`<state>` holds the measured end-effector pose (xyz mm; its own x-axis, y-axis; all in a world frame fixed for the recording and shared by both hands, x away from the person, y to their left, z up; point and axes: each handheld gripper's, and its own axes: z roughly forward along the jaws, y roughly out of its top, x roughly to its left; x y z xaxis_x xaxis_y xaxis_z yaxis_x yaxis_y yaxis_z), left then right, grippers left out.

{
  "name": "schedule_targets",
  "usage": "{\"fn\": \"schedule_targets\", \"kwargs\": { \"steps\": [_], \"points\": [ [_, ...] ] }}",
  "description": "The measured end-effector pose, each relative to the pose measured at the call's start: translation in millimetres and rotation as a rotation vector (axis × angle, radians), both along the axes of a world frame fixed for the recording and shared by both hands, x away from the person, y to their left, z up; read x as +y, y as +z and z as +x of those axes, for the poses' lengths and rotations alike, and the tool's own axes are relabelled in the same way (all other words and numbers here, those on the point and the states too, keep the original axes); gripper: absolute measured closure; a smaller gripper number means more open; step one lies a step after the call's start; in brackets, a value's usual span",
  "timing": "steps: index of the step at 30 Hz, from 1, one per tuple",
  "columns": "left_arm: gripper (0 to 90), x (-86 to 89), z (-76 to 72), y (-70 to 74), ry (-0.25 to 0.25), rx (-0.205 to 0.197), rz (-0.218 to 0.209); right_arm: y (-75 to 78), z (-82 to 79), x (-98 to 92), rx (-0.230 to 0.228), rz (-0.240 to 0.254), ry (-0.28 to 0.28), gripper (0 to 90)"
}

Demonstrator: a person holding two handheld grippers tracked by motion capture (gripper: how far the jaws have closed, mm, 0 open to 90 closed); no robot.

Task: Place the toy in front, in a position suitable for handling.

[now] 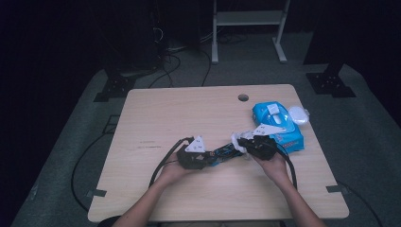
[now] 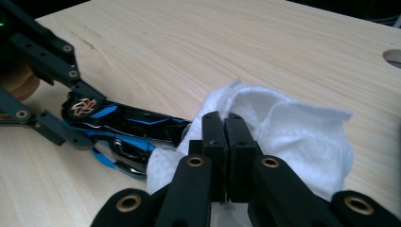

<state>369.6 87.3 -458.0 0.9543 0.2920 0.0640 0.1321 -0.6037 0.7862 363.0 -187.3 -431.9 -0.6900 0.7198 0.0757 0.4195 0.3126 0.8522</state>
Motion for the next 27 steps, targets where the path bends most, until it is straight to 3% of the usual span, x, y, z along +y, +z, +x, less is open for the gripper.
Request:
{"fn": "schedule_targets", "kwargs": {
  "steps": [3, 8, 10, 14, 16, 19, 20, 23, 25, 27],
  "points": [
    [67.4, 0.1, 0.5, -0.1, 0.003, 0.004, -0.003, 1.0, -1.7, 5.5, -0.011, -0.023, 0.019, 87.8],
    [67.4, -0.2, 1.0, -0.4, 0.0, 0.005, -0.006, 0.9, -2.6, 12.8, 0.015, 0.004, 0.038, 87.9],
    [67.4, -1.4, 0.5, -0.6, 0.003, 0.006, -0.008, 0.1, -3.0, 24.0, 0.039, 0.02, 0.084, 87.9],
    [67.4, -1.7, 0.4, -0.7, 0.003, 0.006, -0.009, -0.2, -9.8, 52.8, 0.035, 0.025, 0.153, 87.9],
    [67.4, -1.4, 1.6, -1.5, 0.001, 0.012, -0.017, 1.2, -9.6, 60.1, 0.063, 0.07, 0.197, 87.9],
    [67.5, -0.9, 1.5, -1.4, -0.002, 0.006, -0.014, -0.7, -11.7, 68.0, 0.035, 0.03, 0.22, 87.9],
    [67.5, -1.4, 0.7, -1.0, -0.001, 0.003, -0.009, 0.2, -11.2, 66.5, 0.03, 0.021, 0.216, 87.8],
    [67.5, -0.7, 0.6, -0.3, -0.003, 0.0, -0.006, 1.5, -6.6, 49.2, -0.002, -0.038, 0.134, 87.9],
    [67.6, 0.3, 2.2, -0.8, -0.003, 0.009, -0.015, 1.3, -5.1, 35.3, -0.015, -0.039, 0.092, 87.9],
    [67.6, 0.1, 2.6, -1.0, -0.001, 0.008, -0.017, 1.6, -5.3, 30.3, 0.001, -0.028, 0.083, 87.9]
  ]
}}
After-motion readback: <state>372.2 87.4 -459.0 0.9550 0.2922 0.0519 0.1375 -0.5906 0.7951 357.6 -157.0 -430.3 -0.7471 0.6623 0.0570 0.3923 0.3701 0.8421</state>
